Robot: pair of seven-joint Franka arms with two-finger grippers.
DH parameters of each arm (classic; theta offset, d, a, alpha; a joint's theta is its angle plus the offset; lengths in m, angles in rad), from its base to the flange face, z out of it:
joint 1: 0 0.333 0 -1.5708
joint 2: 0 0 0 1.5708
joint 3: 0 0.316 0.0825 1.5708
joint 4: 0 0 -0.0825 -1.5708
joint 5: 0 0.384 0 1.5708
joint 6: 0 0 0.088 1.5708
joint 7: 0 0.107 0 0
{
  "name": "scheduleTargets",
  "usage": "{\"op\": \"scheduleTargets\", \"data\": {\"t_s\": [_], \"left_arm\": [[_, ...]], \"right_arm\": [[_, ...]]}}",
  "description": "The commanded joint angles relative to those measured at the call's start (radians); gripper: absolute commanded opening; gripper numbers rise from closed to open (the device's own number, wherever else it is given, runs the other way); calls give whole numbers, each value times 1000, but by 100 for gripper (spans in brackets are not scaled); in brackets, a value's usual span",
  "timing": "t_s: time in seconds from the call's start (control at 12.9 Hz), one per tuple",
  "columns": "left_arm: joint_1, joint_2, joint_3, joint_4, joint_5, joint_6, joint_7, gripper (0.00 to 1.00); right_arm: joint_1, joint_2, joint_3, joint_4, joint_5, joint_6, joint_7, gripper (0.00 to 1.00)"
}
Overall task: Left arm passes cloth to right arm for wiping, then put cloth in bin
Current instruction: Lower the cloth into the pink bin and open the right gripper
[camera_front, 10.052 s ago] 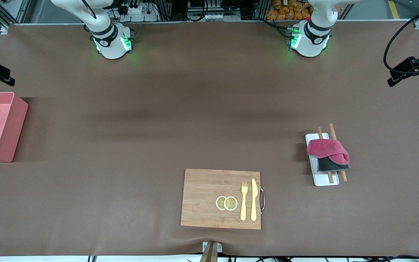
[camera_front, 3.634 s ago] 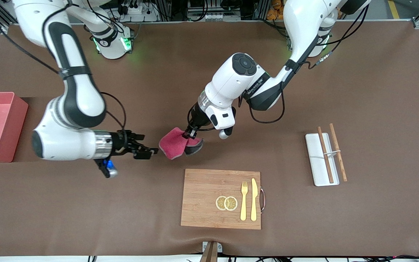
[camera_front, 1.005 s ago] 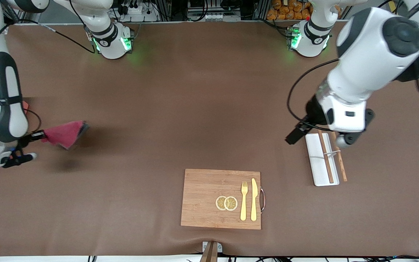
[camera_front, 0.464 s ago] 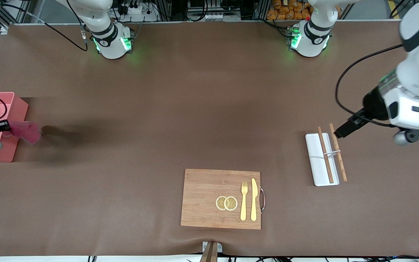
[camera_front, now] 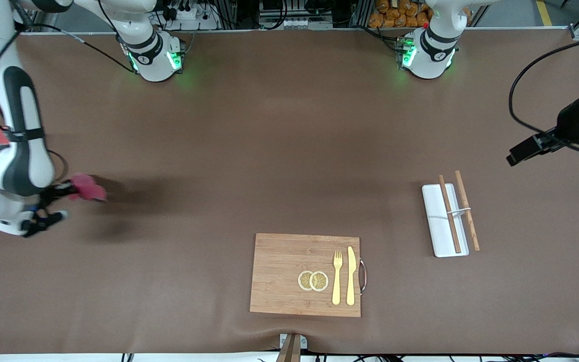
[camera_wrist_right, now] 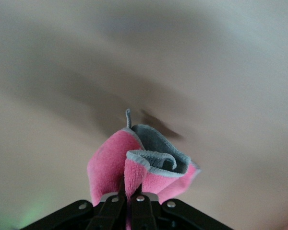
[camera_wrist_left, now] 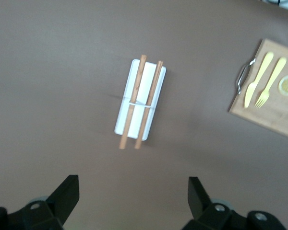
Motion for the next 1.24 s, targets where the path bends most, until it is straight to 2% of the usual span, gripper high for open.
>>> {"op": "scheduleTargets", "data": {"t_s": [0.0, 0.23, 0.46, 0.62, 0.7, 0.77, 0.85, 1.08, 1.16], "left_arm": [[-21, -95, 50, -101, 6, -1, 95, 100], [-47, -148, 74, -153, 6, 0, 109, 100], [-58, -175, 84, -181, 9, 5, 109, 100], [-60, -190, 84, -184, 15, 2, 109, 100], [-58, -198, 84, -184, 15, -6, 109, 100], [-60, -210, 84, -187, 15, -9, 109, 100], [-60, -218, 84, -188, 15, -14, 109, 100], [-81, -221, 85, -188, 15, -29, 108, 100], [-92, -219, 97, -188, 15, -29, 108, 100]], "right_arm": [[137, -27, -8, 2, 128, -25, 135, 0], [220, -88, -8, 16, 239, -16, 238, 0], [206, -203, -14, 21, 235, -33, 290, 0], [144, -240, -19, 28, 226, -114, 287, 0], [116, -266, -24, 30, 201, -138, 277, 0], [87, -294, -24, 33, 139, -161, 245, 0], [47, -303, -24, 43, 94, -192, 191, 0], [-134, -291, -24, 97, 78, -261, -19, 0], [-194, -290, -24, 99, 43, -261, -112, 0]]}}
